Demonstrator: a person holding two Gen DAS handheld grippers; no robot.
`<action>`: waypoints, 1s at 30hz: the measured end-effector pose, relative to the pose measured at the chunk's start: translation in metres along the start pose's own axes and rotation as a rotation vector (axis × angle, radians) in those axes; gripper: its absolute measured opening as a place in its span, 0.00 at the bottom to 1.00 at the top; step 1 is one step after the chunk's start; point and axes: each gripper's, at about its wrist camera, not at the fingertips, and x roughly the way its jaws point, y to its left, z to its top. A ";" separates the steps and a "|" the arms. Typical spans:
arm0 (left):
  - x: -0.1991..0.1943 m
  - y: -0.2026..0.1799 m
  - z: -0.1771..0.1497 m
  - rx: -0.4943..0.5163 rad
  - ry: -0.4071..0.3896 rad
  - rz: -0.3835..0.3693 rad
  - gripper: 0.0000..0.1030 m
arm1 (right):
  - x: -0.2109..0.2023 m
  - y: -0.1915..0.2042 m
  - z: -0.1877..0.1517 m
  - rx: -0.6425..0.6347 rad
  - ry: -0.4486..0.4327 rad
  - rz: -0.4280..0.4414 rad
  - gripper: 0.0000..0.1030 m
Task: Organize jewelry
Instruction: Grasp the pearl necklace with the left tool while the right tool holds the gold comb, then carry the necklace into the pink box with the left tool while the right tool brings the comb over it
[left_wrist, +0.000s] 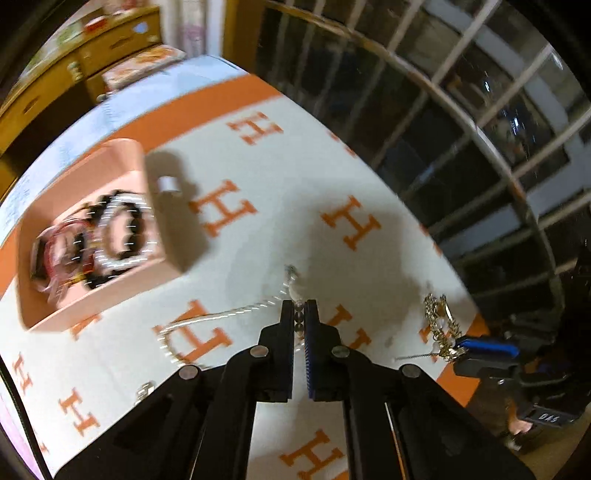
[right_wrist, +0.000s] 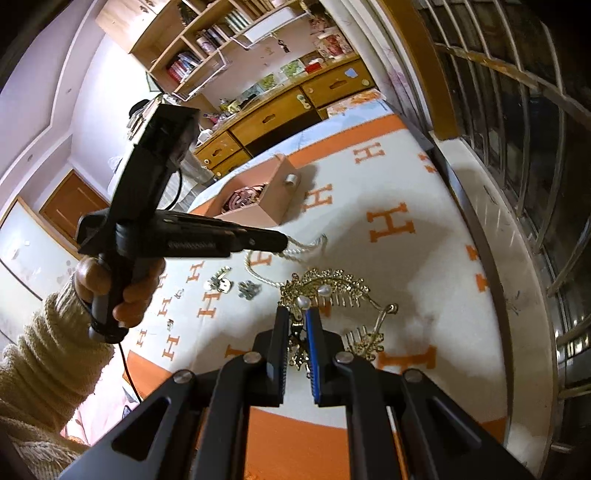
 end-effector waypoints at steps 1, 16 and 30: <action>-0.008 0.003 -0.001 -0.018 -0.014 0.000 0.02 | -0.001 0.004 0.003 -0.011 -0.003 0.002 0.09; -0.170 0.073 0.013 -0.215 -0.323 0.102 0.02 | -0.008 0.094 0.098 -0.186 -0.136 0.048 0.09; -0.219 0.126 0.041 -0.308 -0.491 0.150 0.02 | 0.073 0.120 0.177 -0.131 -0.096 0.068 0.09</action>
